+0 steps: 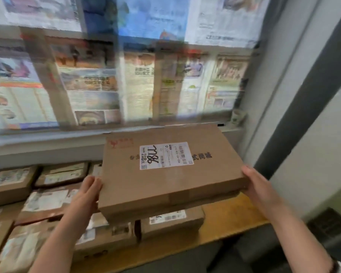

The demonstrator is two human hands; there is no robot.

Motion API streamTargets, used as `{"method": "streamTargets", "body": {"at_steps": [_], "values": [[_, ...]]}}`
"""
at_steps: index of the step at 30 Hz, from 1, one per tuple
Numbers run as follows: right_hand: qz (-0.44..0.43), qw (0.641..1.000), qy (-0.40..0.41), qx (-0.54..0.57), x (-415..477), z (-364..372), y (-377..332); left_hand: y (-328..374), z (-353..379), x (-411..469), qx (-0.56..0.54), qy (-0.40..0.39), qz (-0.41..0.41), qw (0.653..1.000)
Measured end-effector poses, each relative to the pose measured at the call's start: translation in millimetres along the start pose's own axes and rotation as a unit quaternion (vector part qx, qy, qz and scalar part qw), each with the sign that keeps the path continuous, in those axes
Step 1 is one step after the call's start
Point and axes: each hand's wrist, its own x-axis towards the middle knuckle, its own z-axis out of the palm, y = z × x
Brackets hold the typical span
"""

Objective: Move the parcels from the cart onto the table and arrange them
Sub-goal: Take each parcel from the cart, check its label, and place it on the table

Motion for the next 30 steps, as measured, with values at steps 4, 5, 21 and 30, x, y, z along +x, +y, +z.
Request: {"method": "streamTargets", "body": {"at_steps": [4,5,21,30], "values": [[0.005,0.995,0.087,0.047,12,-83,16,-3,87,45,0.042,-0.068,-0.018,0.997],[0.007,0.994,0.099,0.052,15,-98,21,-3,104,55,0.054,-0.085,-0.021,0.995],[0.170,0.972,0.163,-0.011,134,-217,66,-43,241,207,0.184,-0.187,-0.120,0.957],[0.261,0.935,0.121,-0.208,191,-273,84,-57,291,213,0.246,-0.162,-0.161,0.942]]}}
